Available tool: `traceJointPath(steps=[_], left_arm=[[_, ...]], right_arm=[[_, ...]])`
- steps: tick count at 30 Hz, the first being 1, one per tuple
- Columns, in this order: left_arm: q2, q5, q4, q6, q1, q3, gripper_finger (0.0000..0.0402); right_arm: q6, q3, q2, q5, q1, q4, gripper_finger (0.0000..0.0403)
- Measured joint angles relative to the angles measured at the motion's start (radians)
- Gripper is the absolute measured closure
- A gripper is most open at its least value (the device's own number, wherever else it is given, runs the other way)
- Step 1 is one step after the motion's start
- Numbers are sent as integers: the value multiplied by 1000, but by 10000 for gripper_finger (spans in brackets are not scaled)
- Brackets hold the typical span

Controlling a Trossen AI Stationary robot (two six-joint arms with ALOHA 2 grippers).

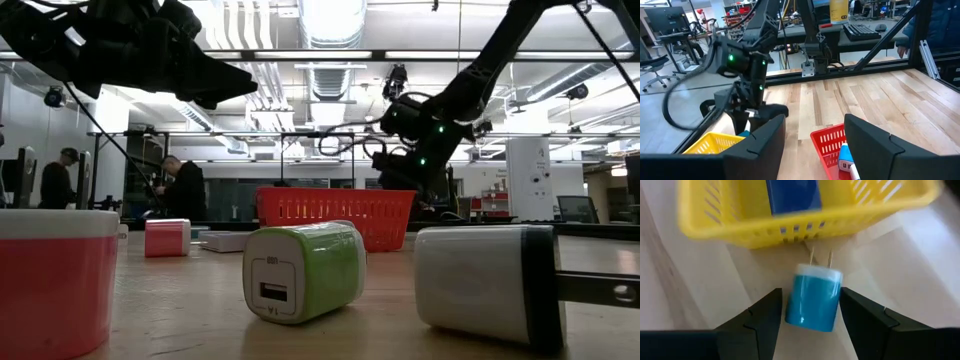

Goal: Pick & Place Office items
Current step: Put the blue and white charger adapter into the red bin

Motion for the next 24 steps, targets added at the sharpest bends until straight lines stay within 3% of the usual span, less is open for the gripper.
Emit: traceJointPath(steps=[7, 15, 24], left_arm=[[0, 0, 0, -1, 0, 0, 195], [0, 0, -2, -2, 0, 0, 195], [0, 0, -1, -4, 0, 0, 195]], right_arm=[[-20, 54, 35, 0, 1, -30, 212], [-46, 75, 34, 0, 2, -65, 278], [-87, 73, 29, 3, 11, -98, 278]])
